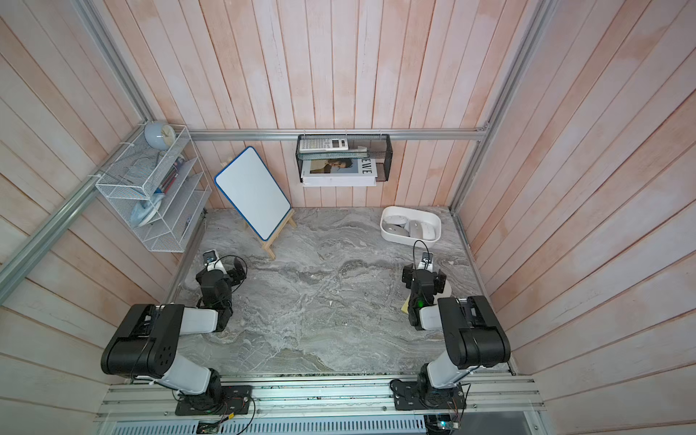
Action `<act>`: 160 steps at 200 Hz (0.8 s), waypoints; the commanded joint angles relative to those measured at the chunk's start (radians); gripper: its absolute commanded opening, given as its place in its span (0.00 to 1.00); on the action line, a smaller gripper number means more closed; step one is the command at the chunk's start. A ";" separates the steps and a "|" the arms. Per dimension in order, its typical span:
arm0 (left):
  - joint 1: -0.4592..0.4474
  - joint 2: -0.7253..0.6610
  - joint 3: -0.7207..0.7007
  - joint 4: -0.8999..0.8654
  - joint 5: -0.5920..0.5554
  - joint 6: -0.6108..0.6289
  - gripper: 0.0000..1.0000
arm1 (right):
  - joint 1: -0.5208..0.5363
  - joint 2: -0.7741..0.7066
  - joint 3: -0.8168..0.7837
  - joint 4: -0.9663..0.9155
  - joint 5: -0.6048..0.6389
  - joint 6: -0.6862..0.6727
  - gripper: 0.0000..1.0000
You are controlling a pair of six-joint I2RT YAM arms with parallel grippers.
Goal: Take out the mouse from the storage box
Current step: Move the storage box to the center of the board.
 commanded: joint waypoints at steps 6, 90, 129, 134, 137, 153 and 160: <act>-0.005 0.002 -0.010 0.017 -0.018 -0.007 1.00 | -0.004 -0.009 0.017 -0.003 -0.018 0.013 0.98; -0.004 0.002 -0.009 0.016 -0.017 -0.010 1.00 | -0.003 -0.010 0.017 -0.004 -0.018 0.013 0.98; 0.002 0.000 -0.013 0.019 -0.014 -0.013 1.00 | -0.003 -0.011 0.016 -0.003 -0.018 0.013 0.98; 0.000 0.000 -0.017 0.027 -0.017 -0.010 1.00 | -0.006 -0.010 0.016 -0.003 -0.018 0.013 0.98; -0.002 -0.001 -0.023 0.037 -0.019 -0.008 1.00 | -0.003 -0.010 0.016 -0.003 -0.018 0.013 0.98; -0.003 -0.033 -0.059 0.080 -0.010 -0.004 1.00 | -0.003 -0.010 0.011 0.006 -0.016 0.013 0.98; -0.010 -0.068 -0.079 0.090 -0.002 0.006 1.00 | 0.002 -0.012 -0.007 0.041 -0.026 0.002 0.98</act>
